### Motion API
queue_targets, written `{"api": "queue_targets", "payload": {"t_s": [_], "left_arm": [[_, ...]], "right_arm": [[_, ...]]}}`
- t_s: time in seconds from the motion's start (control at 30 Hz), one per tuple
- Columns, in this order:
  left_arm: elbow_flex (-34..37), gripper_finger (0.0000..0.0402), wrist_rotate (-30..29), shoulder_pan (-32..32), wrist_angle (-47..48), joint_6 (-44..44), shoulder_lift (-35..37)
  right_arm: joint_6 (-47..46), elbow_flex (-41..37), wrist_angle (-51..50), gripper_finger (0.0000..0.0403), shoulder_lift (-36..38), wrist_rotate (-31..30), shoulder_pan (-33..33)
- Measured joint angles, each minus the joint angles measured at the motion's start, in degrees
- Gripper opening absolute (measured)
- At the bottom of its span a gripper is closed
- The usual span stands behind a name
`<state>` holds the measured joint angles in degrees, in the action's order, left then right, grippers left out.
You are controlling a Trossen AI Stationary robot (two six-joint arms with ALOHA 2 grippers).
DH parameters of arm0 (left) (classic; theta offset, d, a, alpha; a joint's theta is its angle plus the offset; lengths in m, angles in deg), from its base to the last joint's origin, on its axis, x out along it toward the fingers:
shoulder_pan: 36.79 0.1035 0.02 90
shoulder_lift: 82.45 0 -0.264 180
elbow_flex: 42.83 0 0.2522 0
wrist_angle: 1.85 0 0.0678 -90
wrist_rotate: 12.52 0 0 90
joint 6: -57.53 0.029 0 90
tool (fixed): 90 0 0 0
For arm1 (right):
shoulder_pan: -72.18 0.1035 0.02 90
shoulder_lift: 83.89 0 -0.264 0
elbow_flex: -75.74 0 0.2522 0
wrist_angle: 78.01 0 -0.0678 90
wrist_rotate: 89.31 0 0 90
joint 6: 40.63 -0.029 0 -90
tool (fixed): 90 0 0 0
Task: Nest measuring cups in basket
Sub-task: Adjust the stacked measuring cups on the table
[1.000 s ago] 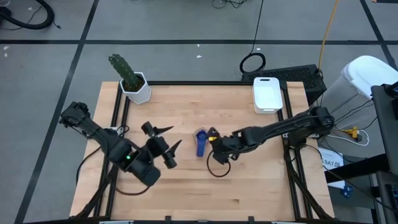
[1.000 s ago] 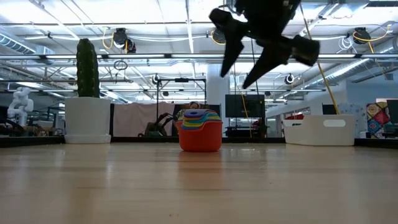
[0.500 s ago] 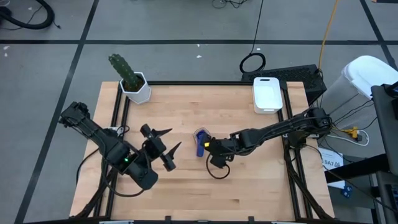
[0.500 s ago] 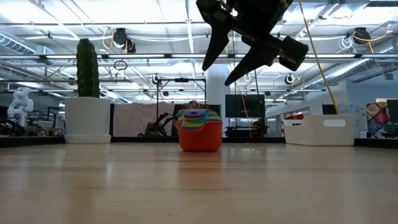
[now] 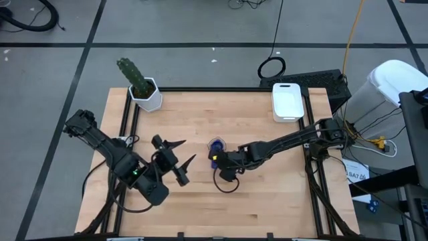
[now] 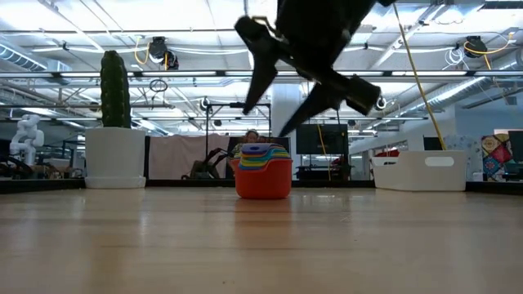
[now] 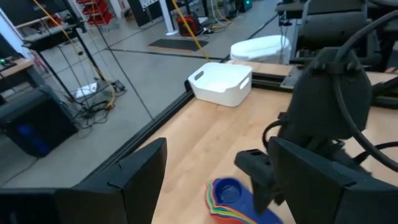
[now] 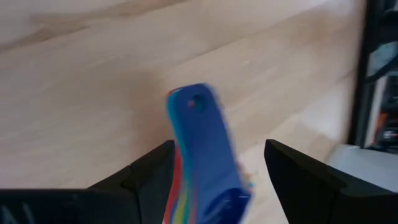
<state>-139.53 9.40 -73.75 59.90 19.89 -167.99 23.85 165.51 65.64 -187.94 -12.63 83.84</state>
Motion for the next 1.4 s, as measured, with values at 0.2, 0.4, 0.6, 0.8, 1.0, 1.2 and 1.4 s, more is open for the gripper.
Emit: {"api": "queue_targets", "payload": {"t_s": [0.2, 0.4, 0.6, 0.8, 1.0, 1.2, 1.4], "left_arm": [[0.00, 0.0282, 0.06, -0.83, -2.47, 1.29, 0.00], [0.00, 0.0282, 0.06, -1.53, -2.84, 1.49, 0.00], [0.00, 0.0282, 0.06, -1.80, -2.85, 2.12, 0.00], [0.00, 0.0282, 1.19, -1.84, -2.91, 1.49, 0.00], [0.00, 0.0282, 1.80, -2.64, -3.17, 1.49, 0.00], [0.00, 0.0282, 1.81, -3.29, -3.41, 1.52, 0.00], [0.00, 0.0282, 1.81, -3.26, -3.48, 1.55, 0.00]], "right_arm": [[0.78, 3.30, -0.75, 0.0242, 0.00, -0.02, -0.06], [-0.62, 3.38, -5.20, 0.0242, -0.05, 0.09, -0.02], [-1.46, 3.38, -5.72, 0.0242, -0.05, 0.53, -0.06], [-2.22, 3.21, -1.78, 0.0242, -2.82, 1.42, -0.45], [-2.08, 3.32, 0.62, 0.0242, -5.45, 1.43, -0.81], [-1.68, 3.32, 1.04, 0.0242, -5.22, 1.52, -1.43], [-1.40, 3.32, 1.02, 0.0242, -5.18, 0.50, -1.73]]}}
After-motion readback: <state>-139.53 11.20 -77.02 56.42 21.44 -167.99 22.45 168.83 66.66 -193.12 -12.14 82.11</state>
